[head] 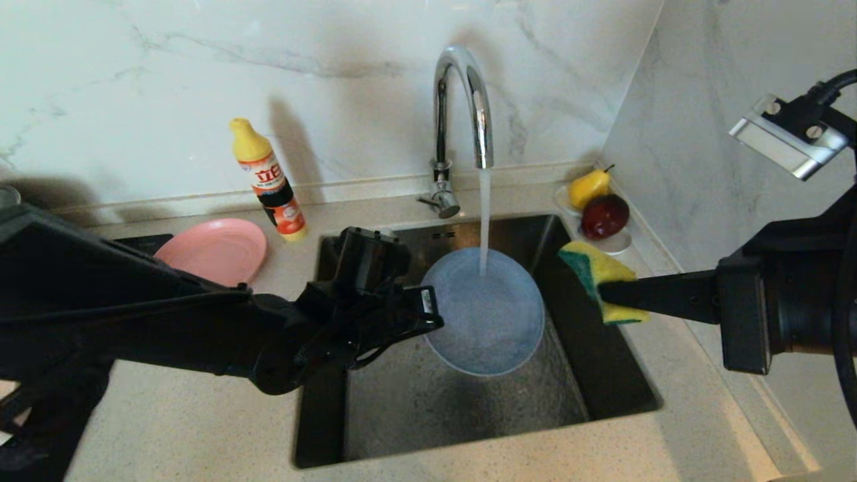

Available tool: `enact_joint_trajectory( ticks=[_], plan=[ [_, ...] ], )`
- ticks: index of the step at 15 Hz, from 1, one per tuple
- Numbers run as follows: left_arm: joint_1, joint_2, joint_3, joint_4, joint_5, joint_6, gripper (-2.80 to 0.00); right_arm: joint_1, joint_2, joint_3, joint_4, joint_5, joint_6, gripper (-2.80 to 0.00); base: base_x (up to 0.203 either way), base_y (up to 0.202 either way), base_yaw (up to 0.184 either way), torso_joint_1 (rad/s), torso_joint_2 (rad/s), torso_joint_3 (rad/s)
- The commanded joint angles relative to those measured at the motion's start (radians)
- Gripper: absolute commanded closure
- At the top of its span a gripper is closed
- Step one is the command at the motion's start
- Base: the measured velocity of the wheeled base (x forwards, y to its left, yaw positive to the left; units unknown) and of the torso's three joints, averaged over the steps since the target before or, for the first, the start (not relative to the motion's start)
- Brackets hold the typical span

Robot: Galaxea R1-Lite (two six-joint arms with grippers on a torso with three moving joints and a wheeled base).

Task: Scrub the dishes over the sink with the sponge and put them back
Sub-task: Rinse the plate

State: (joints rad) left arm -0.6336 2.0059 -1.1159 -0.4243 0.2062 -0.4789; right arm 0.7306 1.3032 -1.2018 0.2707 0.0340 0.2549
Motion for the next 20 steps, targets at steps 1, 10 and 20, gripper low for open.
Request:
enact_joint_trajectory(
  ticks=[1, 10, 20],
  plan=[
    [0.000, 0.078, -0.076, 0.004, 0.002, -0.003, 0.00, -0.002, -0.005, 0.010, 0.000, 0.001, 0.001, 0.00, 0.000, 0.000, 0.000, 0.000, 0.00, 0.000],
    [0.017, -0.005, -0.011, 0.062, 0.021, 0.017, 0.00, -0.016, -0.012, 0.047, 0.000, -0.002, 0.000, 0.00, 0.000, 0.000, 0.000, 0.000, 0.00, 0.000],
    [0.196, -0.332, 0.210, 0.052, 0.297, 0.327, 0.00, -0.017, 0.042, 0.130, -0.006, -0.012, 0.003, 0.00, 0.000, 0.000, 0.000, 0.000, 0.00, 0.000]
  ],
)
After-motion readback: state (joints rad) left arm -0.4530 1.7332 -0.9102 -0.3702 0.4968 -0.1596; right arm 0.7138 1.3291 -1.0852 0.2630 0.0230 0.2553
